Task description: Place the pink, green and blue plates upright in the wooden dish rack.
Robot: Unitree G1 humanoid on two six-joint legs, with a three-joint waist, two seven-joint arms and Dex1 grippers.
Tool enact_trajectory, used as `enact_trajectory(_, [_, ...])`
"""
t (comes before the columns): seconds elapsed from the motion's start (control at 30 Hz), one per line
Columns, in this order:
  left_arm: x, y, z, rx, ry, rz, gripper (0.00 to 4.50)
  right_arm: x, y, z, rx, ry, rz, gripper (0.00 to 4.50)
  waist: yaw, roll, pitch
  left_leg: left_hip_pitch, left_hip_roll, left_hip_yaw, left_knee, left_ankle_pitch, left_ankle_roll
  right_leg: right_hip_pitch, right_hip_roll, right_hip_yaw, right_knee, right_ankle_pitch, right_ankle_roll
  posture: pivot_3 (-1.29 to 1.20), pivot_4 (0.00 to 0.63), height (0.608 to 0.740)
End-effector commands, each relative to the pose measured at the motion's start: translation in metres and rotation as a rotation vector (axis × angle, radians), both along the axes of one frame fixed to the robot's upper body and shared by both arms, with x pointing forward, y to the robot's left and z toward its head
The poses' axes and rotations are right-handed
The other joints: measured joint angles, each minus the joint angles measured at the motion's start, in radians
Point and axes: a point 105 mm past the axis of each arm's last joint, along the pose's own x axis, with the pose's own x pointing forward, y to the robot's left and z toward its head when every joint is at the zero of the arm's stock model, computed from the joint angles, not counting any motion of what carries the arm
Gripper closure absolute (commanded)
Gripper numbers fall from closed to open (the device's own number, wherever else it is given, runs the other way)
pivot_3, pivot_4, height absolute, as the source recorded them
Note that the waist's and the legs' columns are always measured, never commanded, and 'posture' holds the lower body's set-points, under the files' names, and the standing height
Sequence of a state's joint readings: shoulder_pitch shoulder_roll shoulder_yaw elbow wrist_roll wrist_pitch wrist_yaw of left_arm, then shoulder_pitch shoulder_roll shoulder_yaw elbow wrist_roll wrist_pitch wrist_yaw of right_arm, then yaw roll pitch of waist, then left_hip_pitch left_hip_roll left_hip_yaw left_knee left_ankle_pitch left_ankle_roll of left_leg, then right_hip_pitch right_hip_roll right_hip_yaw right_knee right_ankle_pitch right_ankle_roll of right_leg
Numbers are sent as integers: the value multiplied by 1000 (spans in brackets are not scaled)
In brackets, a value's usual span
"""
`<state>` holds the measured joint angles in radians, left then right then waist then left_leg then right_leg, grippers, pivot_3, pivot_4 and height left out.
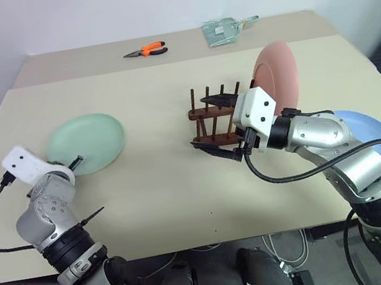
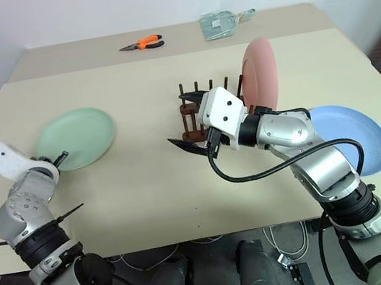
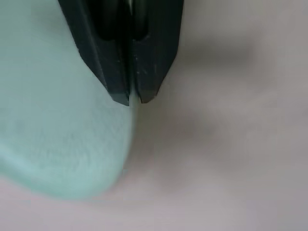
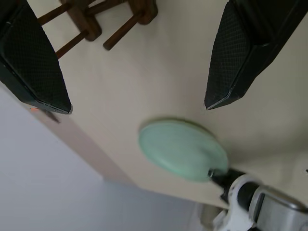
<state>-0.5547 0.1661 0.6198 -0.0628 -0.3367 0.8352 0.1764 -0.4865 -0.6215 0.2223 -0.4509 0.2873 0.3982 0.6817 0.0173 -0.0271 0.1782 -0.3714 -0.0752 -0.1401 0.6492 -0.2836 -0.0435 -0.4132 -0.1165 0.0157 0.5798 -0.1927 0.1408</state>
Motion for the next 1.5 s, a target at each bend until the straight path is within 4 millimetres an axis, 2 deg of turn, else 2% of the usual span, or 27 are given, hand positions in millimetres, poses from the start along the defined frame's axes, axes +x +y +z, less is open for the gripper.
enact_trajectory(0.03, [13, -56, 70, 151, -280, -244, 4441, -6, 13, 7, -117, -151, 52, 0, -5, 0, 0, 0, 0, 0, 0, 0, 0, 0, 0, 0, -1, 0, 0, 0, 150, 740])
enact_trajectory(0.13, [12, -98, 96, 242, -388, -414, 4441, 5, 24, 6, -203, -250, 38, 0, -10, 0, 0, 0, 0, 1, -1, 0, 0, -1, 0, 1, 0, 0, 0, 0, 150, 740])
enact_trajectory(0.23, [6, -131, 119, 257, -476, -535, 4441, 19, 31, 9, -244, -340, -1, 0, -18, 0, 0, 0, 1, 2, -2, 0, 0, -2, 0, 1, 0, 0, -1, 0, 150, 740])
enact_trajectory(0.4, [-5, -162, 140, 259, -548, -650, 4441, 38, 36, 6, -347, -467, -64, 0, -28, 0, 0, 0, 1, 2, -2, 0, 0, -3, 0, 1, 0, 1, -1, 0, 150, 740])
enact_trajectory(0.5, [-11, -171, 146, 264, -577, -688, 4500, 46, 33, 2, -387, -496, -92, 843, -28, 0, 0, 0, 1, 2, -2, 0, 0, -3, 0, 1, 0, 1, -1, 0, 150, 740])
enact_trajectory(0.6, [-14, -171, 147, 274, -576, -695, 4500, 53, 25, 3, -416, -523, -136, 2214, -28, 0, 0, 0, 1, 2, -2, 0, -1, -3, 0, 1, 0, 1, -1, 0, 150, 740])
enact_trajectory(0.67, [-14, -168, 147, 253, -582, -689, 4500, 55, 22, 7, -411, -545, -155, 3331, -29, 0, 0, 0, 1, 2, -2, 1, -1, -3, 1, 1, 0, 1, -1, 0, 150, 740])
enact_trajectory(0.73, [-13, -159, 150, 205, -606, -656, 3808, 56, 19, 12, -413, -588, -176, 4296, -28, 0, 0, 0, 1, 2, -2, 2, -3, -3, 1, 2, 0, 1, -1, 0, 150, 740])
enact_trajectory(0.83, [-12, -136, 164, 97, -680, -548, 2553, 56, 15, 17, -390, -606, -193, 4305, -27, 0, 0, 0, 1, 2, -2, 2, -4, -3, 1, 2, 0, 1, -1, 0, 150, 740])
enact_trajectory(0.9, [-9, -104, 173, 54, -729, -404, 1571, 54, 11, 27, -307, -591, -209, 4305, -27, 0, 0, -1, 1, 1, -2, 2, -4, -3, 1, 2, 0, 1, -1, 0, 150, 740])
enact_trajectory(0.93, [-9, -92, 174, 58, -739, -349, 1571, 52, 10, 32, -266, -583, -211, 4305, -27, 0, 0, 0, 1, 1, -2, 2, -4, -3, 1, 2, 0, 1, -1, 0, 150, 740])
enact_trajectory(1.0, [-7, -73, 169, 197, -703, -282, 1571, 43, 6, 45, -117, -515, -204, 4305, -31, 0, 0, 0, 1, 2, -3, 3, -4, -3, 1, 2, 0, 1, -1, 0, 150, 740])
enact_trajectory(1.03, [-6, -72, 162, 305, -664, -295, 1571, 36, 3, 50, -18, -442, -185, 4305, -33, 1, 0, 0, 1, 2, -4, 3, -5, -3, 2, 2, 0, 1, -1, 0, 150, 740])
enact_trajectory(1.13, [-4, -83, 131, 548, -554, -423, 1571, 19, -6, 62, 191, -265, -125, 4305, -30, 1, 0, 1, 2, 2, -4, 3, -5, -3, 3, 4, 1, 1, -2, 0, 150, 740])
enact_trajectory(1.17, [-8, -96, 112, 597, -515, -548, 1571, 15, -13, 69, 307, -172, -117, 4305, -27, 1, 0, 1, 1, 2, -4, 2, -4, -3, 3, 4, 0, 1, -2, 0, 150, 740])
enact_trajectory(1.23, [-26, -126, 74, 566, -454, -832, 1571, 5, -23, 82, 536, 15, -76, 4305, -23, 2, 0, 0, 1, 1, -3, 0, 0, -2, 2, 4, 0, 2, -3, 0, 150, 740])
enact_trajectory(1.3, [-50, -150, 47, 532, -407, -1073, 1571, -1, -30, 89, 677, 143, -57, 4305, -25, 2, 0, 0, 2, 1, -3, 0, 1, -2, 2, 4, -1, 1, -6, 0, 150, 740])
enact_trajectory(1.4, [-70, -165, 21, 514, -330, -1254, 1571, -1, -36, 89, 765, 240, -95, 4305, -29, 4, 1, -1, 3, 1, -4, 0, 1, -6, 2, 4, 1, 1, -8, 0, 150, 740])
enact_trajectory(1.5, [-87, -184, 9, 448, -289, -1403, 1571, 2, -41, 79, 802, 324, -146, 4305, -29, 8, 1, -1, 4, 1, -4, 0, 1, -7, 4, 4, 1, 1, -9, 0, 150, 740])
